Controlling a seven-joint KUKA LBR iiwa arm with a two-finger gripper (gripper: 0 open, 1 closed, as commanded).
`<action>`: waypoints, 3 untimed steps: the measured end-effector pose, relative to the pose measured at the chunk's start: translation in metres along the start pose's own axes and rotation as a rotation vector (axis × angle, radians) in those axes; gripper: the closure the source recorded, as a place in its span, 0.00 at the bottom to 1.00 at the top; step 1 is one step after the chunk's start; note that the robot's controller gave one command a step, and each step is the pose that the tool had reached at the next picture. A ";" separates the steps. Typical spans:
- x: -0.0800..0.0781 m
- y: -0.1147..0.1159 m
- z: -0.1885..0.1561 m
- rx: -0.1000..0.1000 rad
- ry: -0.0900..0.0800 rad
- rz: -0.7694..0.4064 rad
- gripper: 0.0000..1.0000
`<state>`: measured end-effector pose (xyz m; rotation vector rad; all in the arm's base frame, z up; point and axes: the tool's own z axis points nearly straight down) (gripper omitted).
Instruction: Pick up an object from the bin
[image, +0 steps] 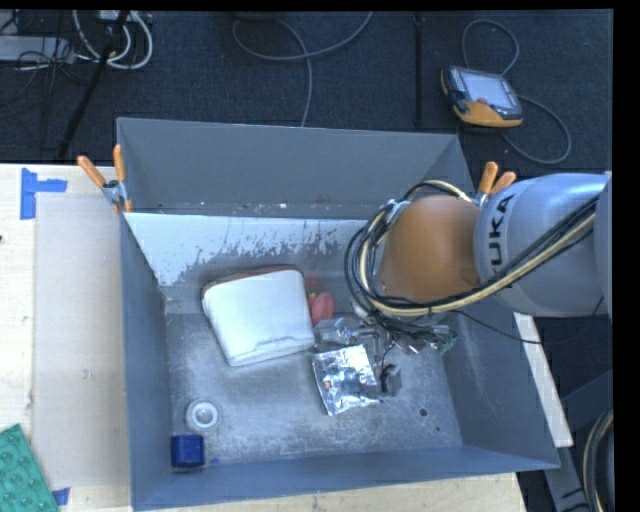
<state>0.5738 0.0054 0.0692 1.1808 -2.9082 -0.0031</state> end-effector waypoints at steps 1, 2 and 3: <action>0.000 -0.001 -0.001 0.001 -0.001 0.002 1.00; -0.008 -0.038 -0.135 0.010 -0.009 -0.045 1.00; -0.007 -0.037 -0.130 0.002 -0.004 -0.041 1.00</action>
Offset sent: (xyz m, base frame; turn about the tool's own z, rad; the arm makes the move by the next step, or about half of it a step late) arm 0.0000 0.0000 0.0000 0.0000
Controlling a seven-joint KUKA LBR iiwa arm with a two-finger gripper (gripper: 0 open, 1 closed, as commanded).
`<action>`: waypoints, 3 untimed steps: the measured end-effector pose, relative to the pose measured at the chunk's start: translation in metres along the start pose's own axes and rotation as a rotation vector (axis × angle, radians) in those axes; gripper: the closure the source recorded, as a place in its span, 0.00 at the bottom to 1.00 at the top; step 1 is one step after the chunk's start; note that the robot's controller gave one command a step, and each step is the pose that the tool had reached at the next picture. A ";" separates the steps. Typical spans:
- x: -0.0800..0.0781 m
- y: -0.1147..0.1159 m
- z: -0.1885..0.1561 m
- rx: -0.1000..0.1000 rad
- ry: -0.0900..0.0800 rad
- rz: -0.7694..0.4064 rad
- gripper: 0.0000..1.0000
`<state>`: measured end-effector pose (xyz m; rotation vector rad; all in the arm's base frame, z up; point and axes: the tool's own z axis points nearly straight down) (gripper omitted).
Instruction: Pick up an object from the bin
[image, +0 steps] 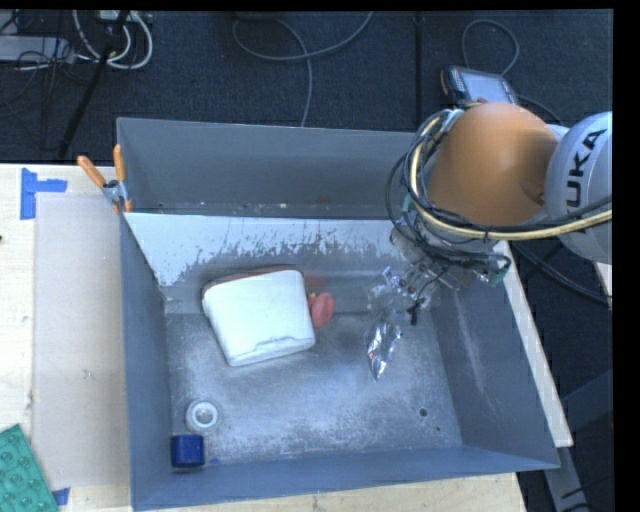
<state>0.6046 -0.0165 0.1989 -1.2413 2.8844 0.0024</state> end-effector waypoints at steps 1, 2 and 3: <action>0.000 0.000 0.000 0.000 0.000 0.002 1.00; 0.000 0.000 0.000 -0.001 0.000 0.003 1.00; 0.000 0.000 0.000 -0.001 0.000 0.003 1.00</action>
Offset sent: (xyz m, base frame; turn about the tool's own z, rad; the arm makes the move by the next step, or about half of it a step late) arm 0.0000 0.0000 0.0000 0.0000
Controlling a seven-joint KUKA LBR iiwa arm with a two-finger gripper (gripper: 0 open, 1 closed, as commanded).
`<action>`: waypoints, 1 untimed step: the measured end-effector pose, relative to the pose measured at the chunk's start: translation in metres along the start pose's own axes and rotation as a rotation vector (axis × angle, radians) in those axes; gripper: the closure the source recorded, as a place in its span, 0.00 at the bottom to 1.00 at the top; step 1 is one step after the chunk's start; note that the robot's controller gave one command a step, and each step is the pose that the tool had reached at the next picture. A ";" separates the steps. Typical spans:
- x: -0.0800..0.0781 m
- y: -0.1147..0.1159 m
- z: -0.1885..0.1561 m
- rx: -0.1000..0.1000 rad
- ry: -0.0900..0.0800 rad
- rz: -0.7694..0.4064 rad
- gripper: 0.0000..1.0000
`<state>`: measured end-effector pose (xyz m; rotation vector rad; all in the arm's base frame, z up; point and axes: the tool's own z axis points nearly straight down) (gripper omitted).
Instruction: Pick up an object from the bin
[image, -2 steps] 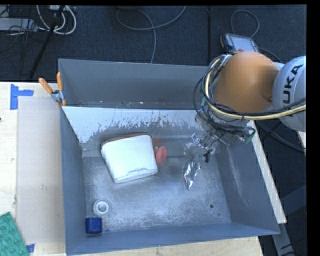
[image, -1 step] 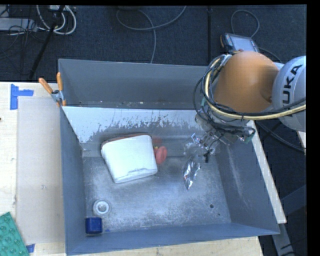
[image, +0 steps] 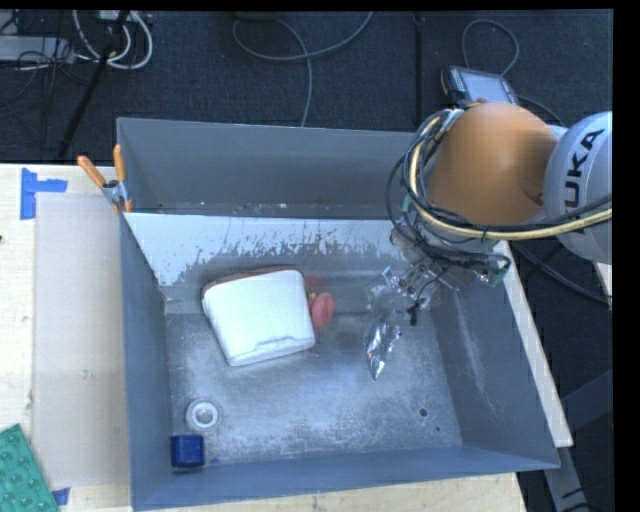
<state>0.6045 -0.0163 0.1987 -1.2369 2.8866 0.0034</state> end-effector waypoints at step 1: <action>0.000 0.000 0.000 0.000 0.000 0.001 1.00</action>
Offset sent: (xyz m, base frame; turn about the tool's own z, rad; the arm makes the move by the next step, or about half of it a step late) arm 0.0000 0.0000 0.0000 0.0000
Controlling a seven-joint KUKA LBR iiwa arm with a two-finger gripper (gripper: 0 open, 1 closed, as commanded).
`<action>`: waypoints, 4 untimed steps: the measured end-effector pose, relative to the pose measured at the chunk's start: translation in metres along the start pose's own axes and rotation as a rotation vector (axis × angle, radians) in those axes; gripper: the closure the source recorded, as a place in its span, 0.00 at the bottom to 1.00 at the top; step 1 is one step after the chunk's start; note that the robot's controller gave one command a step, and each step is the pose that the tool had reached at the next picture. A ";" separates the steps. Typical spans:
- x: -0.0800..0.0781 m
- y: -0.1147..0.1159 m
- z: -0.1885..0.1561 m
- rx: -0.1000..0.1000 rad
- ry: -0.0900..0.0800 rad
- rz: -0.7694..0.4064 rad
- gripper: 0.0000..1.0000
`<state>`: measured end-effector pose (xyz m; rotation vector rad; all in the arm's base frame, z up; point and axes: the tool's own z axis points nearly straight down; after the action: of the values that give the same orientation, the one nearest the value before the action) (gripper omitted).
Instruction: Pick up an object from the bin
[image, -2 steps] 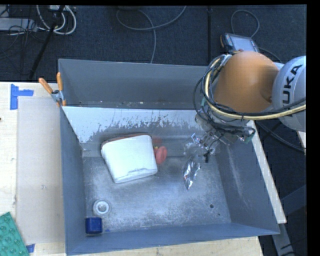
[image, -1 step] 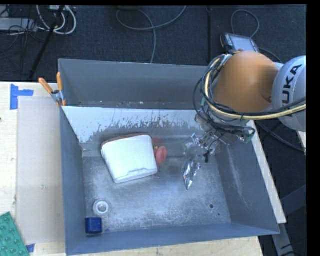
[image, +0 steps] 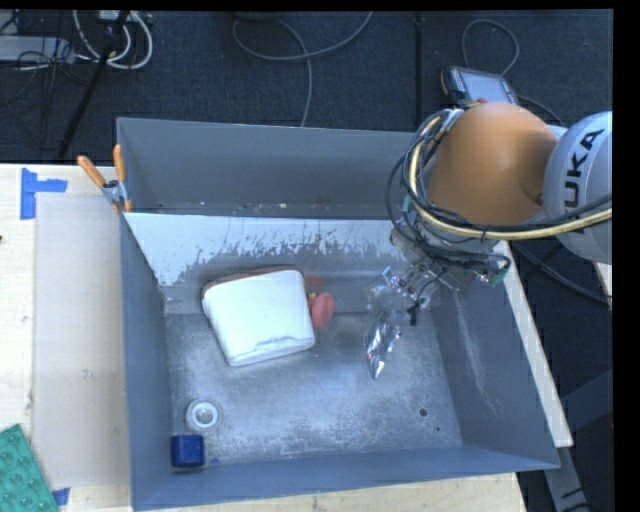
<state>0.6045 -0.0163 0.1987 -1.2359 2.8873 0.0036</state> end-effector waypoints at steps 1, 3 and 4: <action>0.000 0.000 0.000 0.000 0.000 0.001 1.00; 0.000 0.000 0.000 0.000 0.000 0.002 0.00; 0.015 0.007 0.109 -0.005 0.006 -0.351 0.00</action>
Offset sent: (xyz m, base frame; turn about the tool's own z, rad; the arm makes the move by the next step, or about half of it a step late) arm 0.0000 0.0000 0.0000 0.0000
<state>0.5894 -0.0224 0.0901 -1.7244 2.6331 0.0075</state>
